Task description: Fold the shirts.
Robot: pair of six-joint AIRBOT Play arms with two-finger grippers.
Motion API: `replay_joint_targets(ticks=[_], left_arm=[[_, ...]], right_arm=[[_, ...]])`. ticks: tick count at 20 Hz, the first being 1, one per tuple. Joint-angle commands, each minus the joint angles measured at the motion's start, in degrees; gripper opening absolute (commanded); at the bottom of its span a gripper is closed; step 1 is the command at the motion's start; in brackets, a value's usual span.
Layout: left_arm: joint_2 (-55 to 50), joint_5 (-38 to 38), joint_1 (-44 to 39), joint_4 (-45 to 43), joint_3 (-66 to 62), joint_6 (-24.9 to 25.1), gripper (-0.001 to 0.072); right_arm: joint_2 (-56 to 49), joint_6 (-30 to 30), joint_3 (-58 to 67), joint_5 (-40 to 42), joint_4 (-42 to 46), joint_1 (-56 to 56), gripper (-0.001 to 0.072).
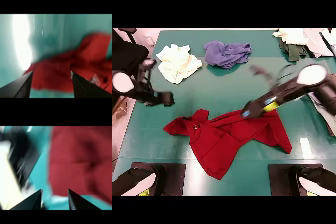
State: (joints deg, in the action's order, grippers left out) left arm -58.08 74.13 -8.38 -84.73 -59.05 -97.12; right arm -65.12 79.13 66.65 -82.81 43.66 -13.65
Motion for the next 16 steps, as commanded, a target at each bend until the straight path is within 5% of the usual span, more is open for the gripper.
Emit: replay_joint_targets(ticks=[1,4,8,11,16], left_arm=[[-1.3,8.1,0.0,0.5,5.1,0.8,0.0570],[-1.3,9.5,2.9,2.0,8.8,-3.6,0.0570],[-1.3,7.7,17.2,18.4,11.4,-4.8,0.0570],[-2.7,7.7,21.0,16.6,11.4,-1.4,0.0569],[-4.3,-1.1,21.0,12.9,11.4,12.4,0.0570]], right_arm=[[3.4,-2.8,-1.0,-3.4,1.3,19.1,0.0385],[6.0,-4.1,-1.0,-0.8,-0.5,26.1,0.0385],[7.6,-5.3,-1.0,3.4,-0.5,28.2,0.0384],[7.3,-6.3,-1.0,3.6,-0.6,28.2,0.0384],[5.4,-7.2,-1.0,0.5,-0.6,27.1,0.0384]])
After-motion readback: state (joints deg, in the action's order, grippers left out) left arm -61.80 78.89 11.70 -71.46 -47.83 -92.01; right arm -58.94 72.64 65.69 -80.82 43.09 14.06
